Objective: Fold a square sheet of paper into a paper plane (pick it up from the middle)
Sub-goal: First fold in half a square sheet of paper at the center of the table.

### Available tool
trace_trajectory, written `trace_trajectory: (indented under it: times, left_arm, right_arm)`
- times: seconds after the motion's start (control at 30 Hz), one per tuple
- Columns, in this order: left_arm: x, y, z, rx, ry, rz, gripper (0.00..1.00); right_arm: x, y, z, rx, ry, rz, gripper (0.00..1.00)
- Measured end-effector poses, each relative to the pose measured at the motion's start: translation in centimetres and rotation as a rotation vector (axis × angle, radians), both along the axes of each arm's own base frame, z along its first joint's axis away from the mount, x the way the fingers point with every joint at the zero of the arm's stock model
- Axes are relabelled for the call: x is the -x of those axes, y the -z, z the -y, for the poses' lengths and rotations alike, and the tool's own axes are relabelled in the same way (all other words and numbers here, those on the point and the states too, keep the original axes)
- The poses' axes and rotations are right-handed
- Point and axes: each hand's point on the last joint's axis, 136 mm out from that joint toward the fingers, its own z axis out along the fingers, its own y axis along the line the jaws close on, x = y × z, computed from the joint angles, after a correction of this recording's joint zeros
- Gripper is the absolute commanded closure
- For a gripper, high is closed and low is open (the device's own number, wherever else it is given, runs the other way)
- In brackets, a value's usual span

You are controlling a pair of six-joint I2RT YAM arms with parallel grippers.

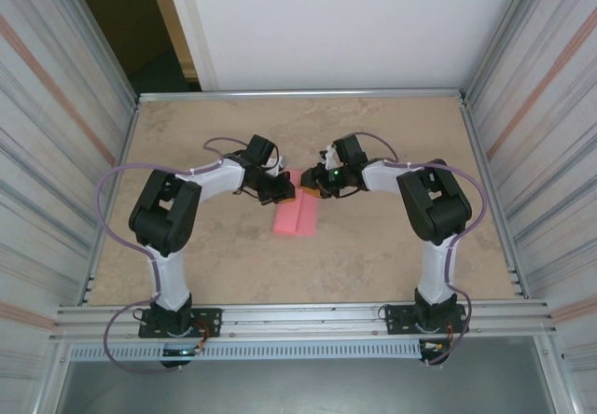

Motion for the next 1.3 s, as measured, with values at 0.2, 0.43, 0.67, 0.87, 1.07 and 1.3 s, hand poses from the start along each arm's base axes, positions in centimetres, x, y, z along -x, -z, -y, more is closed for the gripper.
trace_trajectory:
  times: [0.2,0.43,0.67,0.87,1.07,1.3]
  left_arm:
    - [-0.1,-0.1,0.1,0.004,0.000,0.006,1.00]
    - [-0.2,-0.1,0.1,0.006,-0.002,0.009,1.00]
    - [-0.2,-0.1,0.1,0.007,-0.002,0.011,1.00]
    - [-0.2,-0.2,0.1,0.007,-0.002,0.010,1.00]
    - [-0.1,-0.6,0.0,0.007,-0.003,0.013,0.96]
    - [-0.4,-4.8,-0.8,0.027,-0.044,0.091,0.65]
  right_arm:
    - [-0.3,0.5,-0.2,-0.007,0.011,-0.006,0.65]
    - [-0.8,1.2,-0.6,-0.029,0.018,-0.014,0.68]
    - [-1.3,0.7,-1.0,-0.061,0.026,-0.001,0.77]
    - [-1.7,0.3,-1.0,-0.074,0.033,0.017,0.91]
    - [-1.8,0.5,-0.7,-0.063,0.036,0.021,0.97]
    - [-1.7,1.1,0.7,-0.008,0.039,0.014,0.97]
